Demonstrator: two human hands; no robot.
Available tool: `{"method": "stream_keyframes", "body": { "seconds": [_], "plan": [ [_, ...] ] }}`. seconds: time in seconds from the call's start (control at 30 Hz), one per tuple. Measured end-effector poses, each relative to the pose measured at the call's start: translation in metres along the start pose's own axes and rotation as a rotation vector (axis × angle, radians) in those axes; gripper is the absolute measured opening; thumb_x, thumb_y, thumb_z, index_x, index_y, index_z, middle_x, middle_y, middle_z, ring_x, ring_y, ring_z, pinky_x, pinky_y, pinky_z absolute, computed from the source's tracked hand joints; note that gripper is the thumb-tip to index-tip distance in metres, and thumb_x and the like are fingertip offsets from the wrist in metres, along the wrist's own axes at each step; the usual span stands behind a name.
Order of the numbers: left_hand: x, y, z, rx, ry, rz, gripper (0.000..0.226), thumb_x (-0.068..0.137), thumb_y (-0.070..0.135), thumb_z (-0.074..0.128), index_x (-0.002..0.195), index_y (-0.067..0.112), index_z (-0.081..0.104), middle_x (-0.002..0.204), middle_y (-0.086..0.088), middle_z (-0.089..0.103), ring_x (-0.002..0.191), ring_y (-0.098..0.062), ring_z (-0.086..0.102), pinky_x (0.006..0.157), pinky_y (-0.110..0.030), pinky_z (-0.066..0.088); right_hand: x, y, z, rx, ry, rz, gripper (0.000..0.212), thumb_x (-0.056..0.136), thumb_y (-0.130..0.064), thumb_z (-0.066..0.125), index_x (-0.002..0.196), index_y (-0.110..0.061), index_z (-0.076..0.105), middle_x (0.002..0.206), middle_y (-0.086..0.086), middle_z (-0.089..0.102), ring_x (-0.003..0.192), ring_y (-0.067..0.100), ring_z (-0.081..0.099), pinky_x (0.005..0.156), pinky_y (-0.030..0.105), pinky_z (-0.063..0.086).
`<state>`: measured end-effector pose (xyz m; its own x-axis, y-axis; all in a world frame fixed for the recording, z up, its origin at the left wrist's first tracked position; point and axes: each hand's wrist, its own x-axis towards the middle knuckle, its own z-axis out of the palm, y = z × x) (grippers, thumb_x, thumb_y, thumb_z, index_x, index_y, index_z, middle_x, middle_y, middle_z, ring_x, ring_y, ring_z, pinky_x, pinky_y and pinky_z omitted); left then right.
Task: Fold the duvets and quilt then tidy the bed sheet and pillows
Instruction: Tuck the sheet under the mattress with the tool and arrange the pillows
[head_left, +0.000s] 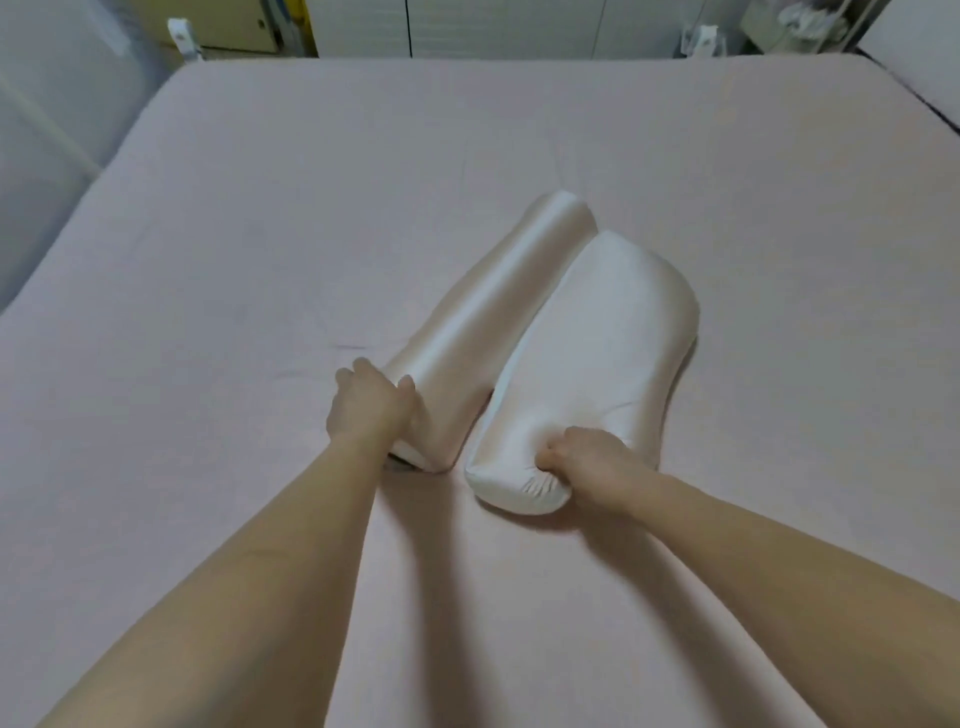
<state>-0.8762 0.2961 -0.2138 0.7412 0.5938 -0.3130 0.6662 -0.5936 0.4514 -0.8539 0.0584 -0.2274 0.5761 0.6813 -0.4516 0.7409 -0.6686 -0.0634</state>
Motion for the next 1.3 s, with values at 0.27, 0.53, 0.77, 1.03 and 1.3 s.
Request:
{"method": "stream_keyframes", "body": {
  "seconds": [0.27,0.53,0.77,1.03,1.3],
  "plan": [
    [-0.145,0.007,0.065,-0.094,-0.571,-0.144,0.115,0.069,0.067,0.071,0.149,0.003,0.019,0.148,-0.014,0.038,0.130,-0.032,0.044,0.097,-0.040,0.041,-0.183,0.027,0.086,0.676,0.017,0.611,0.010,0.078,-0.019,0.062,0.088,-0.017,0.065,0.103,0.008,0.065,0.099,0.023,0.058,0.083,0.029,0.042],
    [-0.224,0.006,0.133,-0.232,-0.680,-0.193,0.112,0.044,0.064,0.085,0.134,0.009,0.047,0.124,-0.008,0.059,0.109,-0.029,0.057,0.091,-0.041,0.048,-0.252,0.033,0.174,1.823,0.489,1.253,0.072,0.054,-0.042,0.090,0.110,-0.009,0.060,0.103,0.007,0.068,0.093,0.025,0.064,0.092,0.041,0.051],
    [-0.303,0.075,0.103,-0.252,-0.570,-0.046,0.093,0.040,0.046,0.085,0.118,0.002,0.059,0.102,-0.011,0.068,0.089,-0.029,0.065,0.081,-0.037,0.055,-0.316,0.047,0.108,1.829,0.665,1.145,0.042,0.077,-0.001,0.068,0.118,-0.010,0.058,0.103,0.011,0.067,0.092,0.029,0.063,0.059,0.027,0.046],
    [-0.387,0.267,0.006,-0.121,-0.394,0.265,0.048,0.073,0.036,0.075,0.103,0.011,0.047,0.101,-0.006,0.057,0.104,-0.029,0.058,0.092,-0.037,0.048,-0.447,0.125,-0.015,1.581,0.809,1.061,0.058,0.081,0.004,0.059,0.137,-0.006,0.046,0.129,0.015,0.056,0.116,0.031,0.054,0.095,0.035,0.045],
    [-0.463,0.478,0.058,-0.195,-0.279,0.373,0.034,0.078,0.031,0.069,0.096,0.015,0.047,0.080,0.000,0.052,0.086,-0.025,0.053,0.073,-0.033,0.043,-0.555,0.322,-0.061,1.438,0.940,0.991,0.061,0.083,-0.006,0.057,0.141,-0.010,0.040,0.134,0.011,0.053,0.120,0.032,0.051,0.104,0.044,0.042]
  ]
}}
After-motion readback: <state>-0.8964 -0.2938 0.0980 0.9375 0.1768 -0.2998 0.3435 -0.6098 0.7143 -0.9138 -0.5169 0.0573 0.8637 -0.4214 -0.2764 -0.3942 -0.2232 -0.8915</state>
